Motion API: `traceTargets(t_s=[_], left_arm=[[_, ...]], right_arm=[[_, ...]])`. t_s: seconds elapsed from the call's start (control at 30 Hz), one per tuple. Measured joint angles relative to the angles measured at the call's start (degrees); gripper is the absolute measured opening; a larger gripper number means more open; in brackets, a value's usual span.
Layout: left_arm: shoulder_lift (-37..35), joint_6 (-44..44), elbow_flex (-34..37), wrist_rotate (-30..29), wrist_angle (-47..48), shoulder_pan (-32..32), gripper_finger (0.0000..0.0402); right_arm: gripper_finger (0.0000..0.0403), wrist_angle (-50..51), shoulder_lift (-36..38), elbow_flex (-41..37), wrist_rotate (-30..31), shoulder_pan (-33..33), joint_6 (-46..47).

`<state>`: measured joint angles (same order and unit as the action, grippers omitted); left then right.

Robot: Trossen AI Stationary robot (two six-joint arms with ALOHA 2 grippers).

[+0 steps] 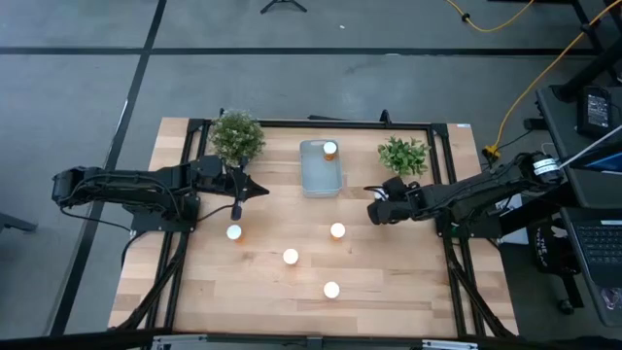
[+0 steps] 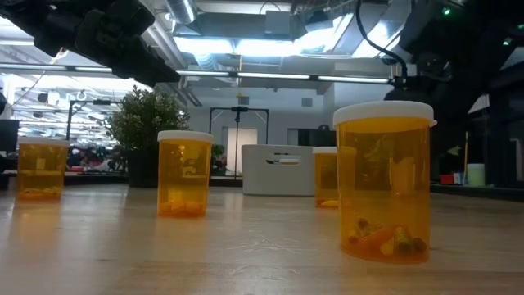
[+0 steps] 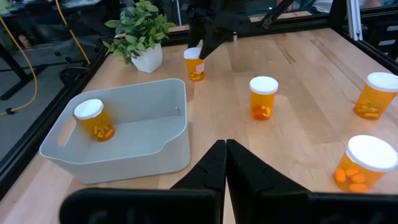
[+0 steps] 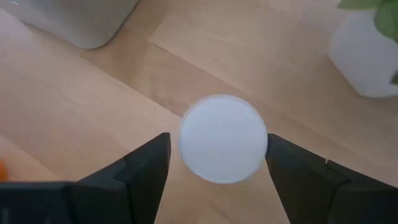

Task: Pick and place pill bottles into a basket
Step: Put the orange pill bottle into the gray bin

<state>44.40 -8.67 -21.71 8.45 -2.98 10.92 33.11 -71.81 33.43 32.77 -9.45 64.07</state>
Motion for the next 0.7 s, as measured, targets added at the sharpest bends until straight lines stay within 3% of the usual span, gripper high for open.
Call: traceTargets(t_s=[0.7], left_arm=[[0.0,0.0,0.0,0.0,0.1,0.0,0.0007]], right_arm=[[0.0262,-1.6,-2.8,0.0,-1.4,2.6,-4.6]])
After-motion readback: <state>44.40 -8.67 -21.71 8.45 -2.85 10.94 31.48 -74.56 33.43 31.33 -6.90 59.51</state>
